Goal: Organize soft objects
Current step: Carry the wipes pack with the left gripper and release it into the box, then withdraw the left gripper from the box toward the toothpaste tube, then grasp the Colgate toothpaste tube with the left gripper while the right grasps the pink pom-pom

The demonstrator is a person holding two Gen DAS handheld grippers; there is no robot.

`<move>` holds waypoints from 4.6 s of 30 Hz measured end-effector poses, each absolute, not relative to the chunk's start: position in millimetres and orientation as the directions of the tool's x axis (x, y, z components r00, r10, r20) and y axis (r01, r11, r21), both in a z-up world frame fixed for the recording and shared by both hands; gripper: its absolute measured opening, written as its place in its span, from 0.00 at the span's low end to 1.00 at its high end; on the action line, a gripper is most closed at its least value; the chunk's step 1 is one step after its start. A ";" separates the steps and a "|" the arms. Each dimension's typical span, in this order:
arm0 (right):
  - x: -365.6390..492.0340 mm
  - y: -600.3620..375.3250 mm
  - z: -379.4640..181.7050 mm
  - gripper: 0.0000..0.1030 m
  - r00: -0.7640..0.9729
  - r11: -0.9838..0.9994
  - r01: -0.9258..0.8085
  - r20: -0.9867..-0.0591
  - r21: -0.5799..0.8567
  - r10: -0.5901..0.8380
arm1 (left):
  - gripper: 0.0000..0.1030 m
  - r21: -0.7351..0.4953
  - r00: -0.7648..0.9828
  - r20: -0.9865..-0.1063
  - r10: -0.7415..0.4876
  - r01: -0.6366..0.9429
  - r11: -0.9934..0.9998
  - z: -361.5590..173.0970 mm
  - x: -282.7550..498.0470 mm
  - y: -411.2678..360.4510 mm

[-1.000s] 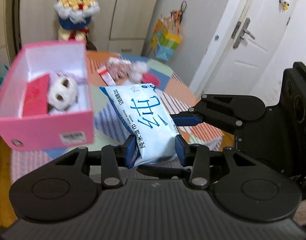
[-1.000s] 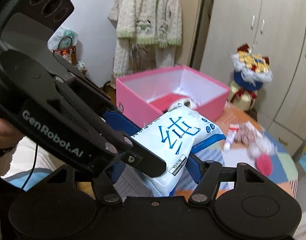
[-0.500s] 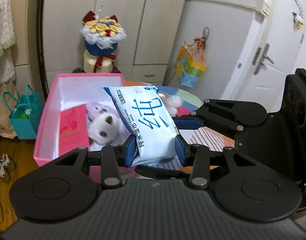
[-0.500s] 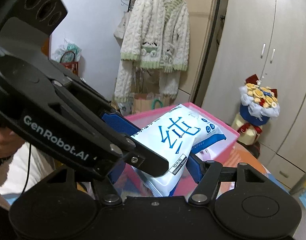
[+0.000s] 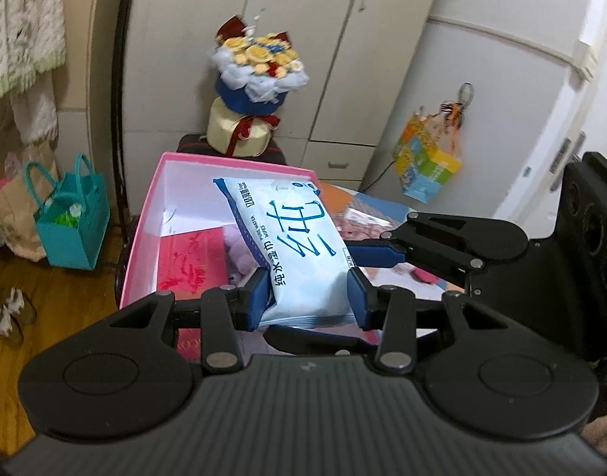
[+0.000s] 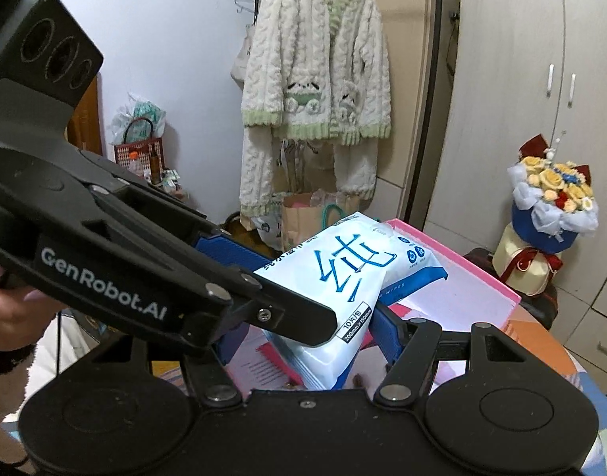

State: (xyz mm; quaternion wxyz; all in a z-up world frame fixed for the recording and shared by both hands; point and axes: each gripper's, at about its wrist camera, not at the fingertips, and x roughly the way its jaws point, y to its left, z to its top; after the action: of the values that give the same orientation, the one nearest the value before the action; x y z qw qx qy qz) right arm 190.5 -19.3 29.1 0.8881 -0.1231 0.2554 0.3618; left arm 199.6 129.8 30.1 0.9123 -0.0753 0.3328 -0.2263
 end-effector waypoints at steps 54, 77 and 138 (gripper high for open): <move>169.5 -58.7 60.8 0.76 0.623 0.730 -0.667 -0.649 -0.149 0.437 | 0.61 -0.040 0.762 -0.547 -0.348 0.391 0.920 63.7 127.9 121.0; 75.6 -254.7 67.6 0.77 0.773 0.905 -0.425 -0.534 -0.033 0.344 | 0.61 0.029 0.678 -0.572 -0.462 0.579 0.815 60.0 51.4 17.5; 281.7 -311.2 -130.5 0.54 0.661 0.889 -0.373 -0.596 0.265 0.456 | 0.24 -0.025 0.779 -0.622 -0.074 0.075 0.997 -134.1 301.0 -127.8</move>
State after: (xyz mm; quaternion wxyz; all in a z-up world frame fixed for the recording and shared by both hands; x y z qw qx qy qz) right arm 281.7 -311.2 -130.5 0.9094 0.0600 0.3428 0.2280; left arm 301.0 -127.8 -134.1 0.9432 0.0004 0.3299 -0.0395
